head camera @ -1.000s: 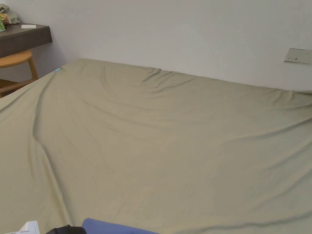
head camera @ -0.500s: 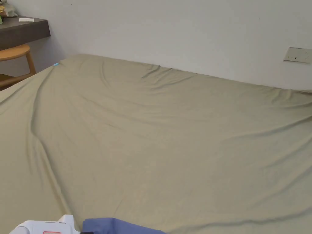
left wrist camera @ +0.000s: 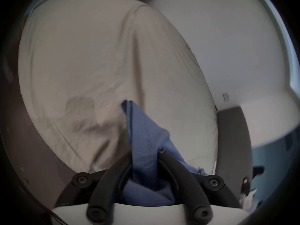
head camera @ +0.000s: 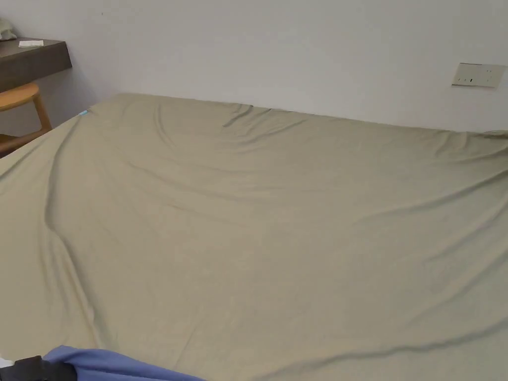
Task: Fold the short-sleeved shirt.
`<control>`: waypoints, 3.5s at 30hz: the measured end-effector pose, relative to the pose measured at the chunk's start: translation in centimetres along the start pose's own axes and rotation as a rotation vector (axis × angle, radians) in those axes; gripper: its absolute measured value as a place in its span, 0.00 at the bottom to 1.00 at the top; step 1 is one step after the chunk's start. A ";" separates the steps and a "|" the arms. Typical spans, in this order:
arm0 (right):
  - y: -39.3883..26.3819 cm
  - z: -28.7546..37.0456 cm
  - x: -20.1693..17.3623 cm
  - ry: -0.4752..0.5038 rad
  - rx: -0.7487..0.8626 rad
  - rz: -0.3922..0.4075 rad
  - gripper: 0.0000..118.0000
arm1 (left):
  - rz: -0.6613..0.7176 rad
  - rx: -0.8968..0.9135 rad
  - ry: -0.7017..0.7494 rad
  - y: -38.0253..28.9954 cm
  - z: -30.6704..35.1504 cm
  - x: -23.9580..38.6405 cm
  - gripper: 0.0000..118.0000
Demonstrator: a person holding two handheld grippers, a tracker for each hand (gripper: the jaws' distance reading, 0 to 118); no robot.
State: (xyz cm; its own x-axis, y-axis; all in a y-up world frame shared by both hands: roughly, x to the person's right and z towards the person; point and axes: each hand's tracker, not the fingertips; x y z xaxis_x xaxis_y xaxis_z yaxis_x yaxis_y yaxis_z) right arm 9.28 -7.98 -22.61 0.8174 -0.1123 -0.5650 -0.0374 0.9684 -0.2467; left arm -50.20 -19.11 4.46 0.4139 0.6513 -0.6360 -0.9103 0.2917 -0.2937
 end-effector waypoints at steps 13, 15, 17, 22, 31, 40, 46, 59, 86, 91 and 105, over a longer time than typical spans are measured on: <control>-0.7 1.7 1.0 -0.005 0.012 -0.012 0.02 | -0.816 -0.251 0.037 -11.9 -11.8 18.4 0.08; -0.8 2.5 1.8 -0.030 0.018 -0.007 0.02 | -0.888 -0.302 0.149 -14.1 -15.0 18.9 0.08; -1.0 3.2 2.5 -0.049 0.023 -0.017 0.02 | -1.006 -0.319 0.225 -16.9 -17.3 19.3 0.24; -1.7 4.3 4.1 -0.093 0.019 -0.043 0.02 | -0.935 -0.081 0.168 -16.5 -13.6 20.0 0.72; -2.6 3.7 3.6 -0.063 0.002 -0.072 0.02 | -0.946 0.023 0.276 -15.5 -12.0 18.7 0.02; -2.8 4.5 4.0 -0.075 -0.011 -0.069 0.02 | -1.051 -0.288 0.054 -25.1 -18.1 20.5 0.02; -2.5 5.1 5.0 -0.110 -0.004 -0.068 0.02 | -0.815 -0.204 -0.124 -17.8 -14.0 19.8 0.03; -2.6 3.4 3.1 -0.065 -0.037 -0.070 0.02 | 0.062 -0.212 -0.236 -4.3 -10.6 0.0 0.98; -1.5 3.1 2.7 -0.040 -0.015 -0.076 0.02 | -0.102 0.039 0.000 -2.6 -1.0 3.4 0.11; -1.9 2.9 2.2 -0.015 -0.025 -0.074 0.02 | -0.431 -0.027 -0.141 -3.7 -2.8 9.1 0.11; -2.1 6.6 4.3 -0.092 0.022 -0.086 0.02 | -1.215 -0.358 -0.065 -27.0 -18.9 26.9 0.62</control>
State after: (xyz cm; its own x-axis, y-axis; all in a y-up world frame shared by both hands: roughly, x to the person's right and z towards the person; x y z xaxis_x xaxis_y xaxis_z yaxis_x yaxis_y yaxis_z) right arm 16.67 -9.04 -19.30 0.8662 -0.1749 -0.4681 0.0463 0.9608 -0.2733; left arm -14.39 -22.75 -18.18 0.9683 0.1339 0.2111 0.1113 0.5251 -0.8438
